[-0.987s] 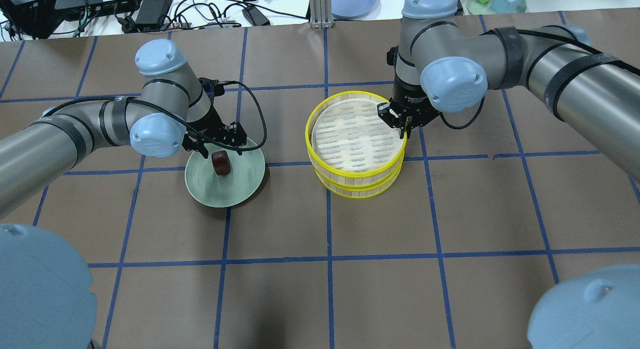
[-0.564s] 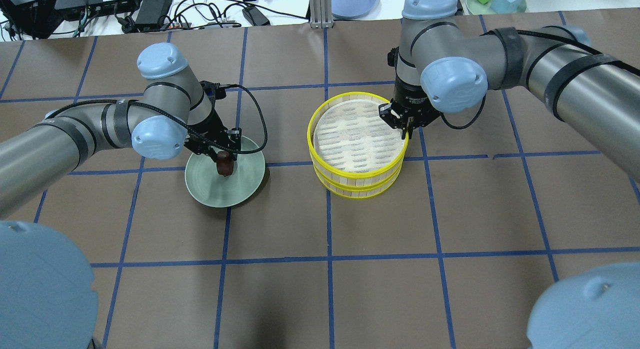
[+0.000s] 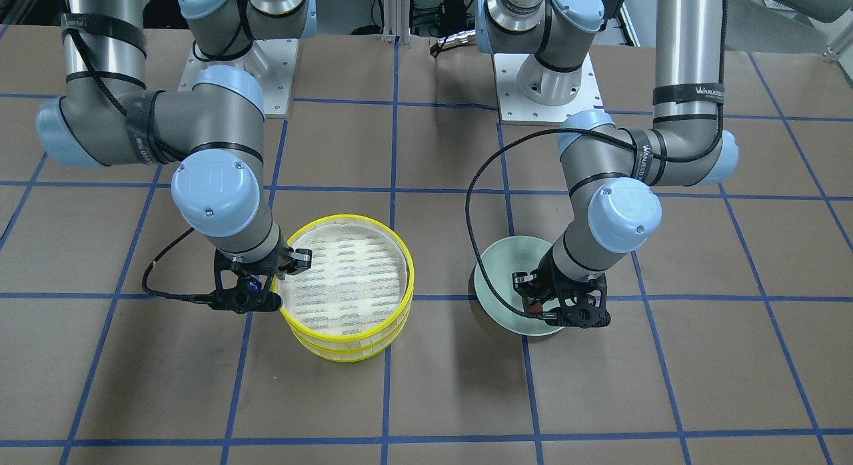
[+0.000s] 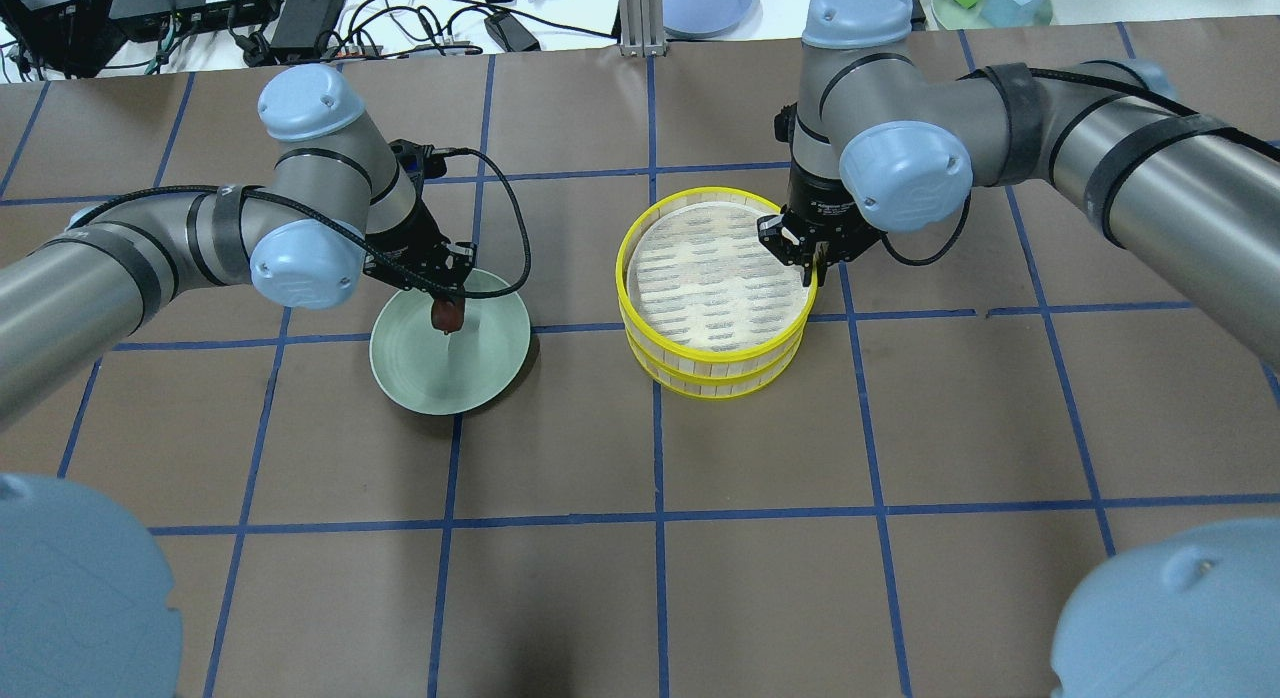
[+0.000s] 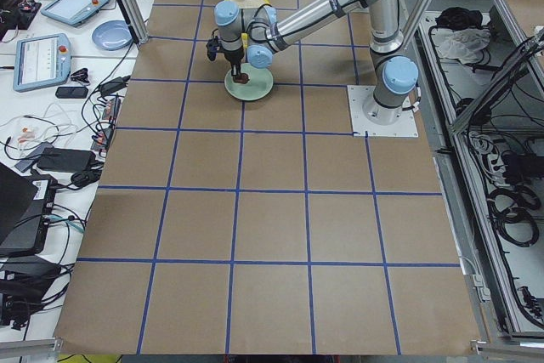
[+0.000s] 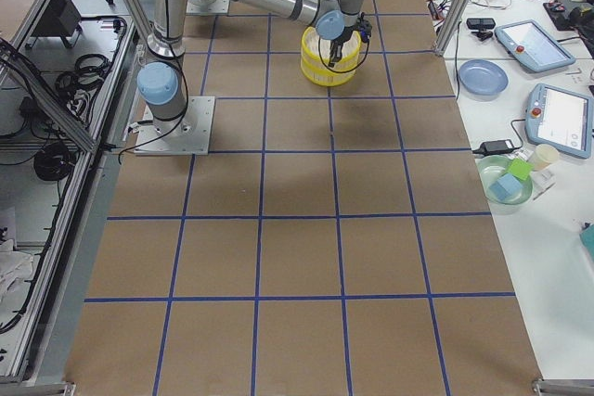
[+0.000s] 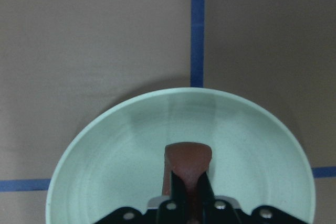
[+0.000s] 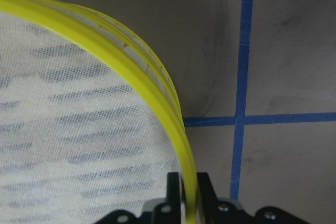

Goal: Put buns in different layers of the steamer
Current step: 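Grasp the brown bun on the plate with the left gripper and lift it, then carry the brown bun over the steamer with the left gripper while the right rises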

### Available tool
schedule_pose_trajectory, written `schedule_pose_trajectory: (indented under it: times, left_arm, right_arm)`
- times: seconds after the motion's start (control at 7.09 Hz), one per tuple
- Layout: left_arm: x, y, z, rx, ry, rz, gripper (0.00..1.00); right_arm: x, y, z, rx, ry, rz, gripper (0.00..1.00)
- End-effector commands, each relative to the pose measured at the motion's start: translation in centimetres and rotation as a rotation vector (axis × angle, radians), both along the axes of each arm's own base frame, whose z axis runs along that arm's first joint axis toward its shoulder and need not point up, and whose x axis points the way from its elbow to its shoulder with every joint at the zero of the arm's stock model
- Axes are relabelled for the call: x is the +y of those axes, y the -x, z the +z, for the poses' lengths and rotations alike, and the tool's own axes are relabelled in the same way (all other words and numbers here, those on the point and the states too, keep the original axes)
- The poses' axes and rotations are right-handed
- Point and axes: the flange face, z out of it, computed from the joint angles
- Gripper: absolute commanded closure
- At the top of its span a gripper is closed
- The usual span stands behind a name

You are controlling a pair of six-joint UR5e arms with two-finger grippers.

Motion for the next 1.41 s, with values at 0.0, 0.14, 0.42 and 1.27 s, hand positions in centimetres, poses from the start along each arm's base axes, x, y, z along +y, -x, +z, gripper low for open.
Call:
schedule_pose_trajectory:
  times: [0.0, 0.14, 0.42, 1.27]
  left_arm:
    - [-0.2, 1.8, 5.7, -0.006, 0.063, -0.024, 1.00]
    - [0.2, 2.8, 8.2, -0.002, 0.082, -0.014, 1.00]
    - [0.9, 9.7, 13.6, 0.031, 0.125, 0.094, 1.00]
    - [4.8, 26.2, 9.0, 0.130, 0.067, 0.424, 0.80]
  right_arm:
    - [-0.3, 0.0, 2.0, -0.006, 0.043, -0.013, 0.00]
    - [-0.2, 0.0, 5.7, -0.024, 0.108, -0.011, 0.00]
    - [2.1, 1.2, 12.2, -0.028, 0.153, -0.026, 0.00]
    - [5.2, 2.9, 22.8, -0.015, 0.176, -0.035, 0.00]
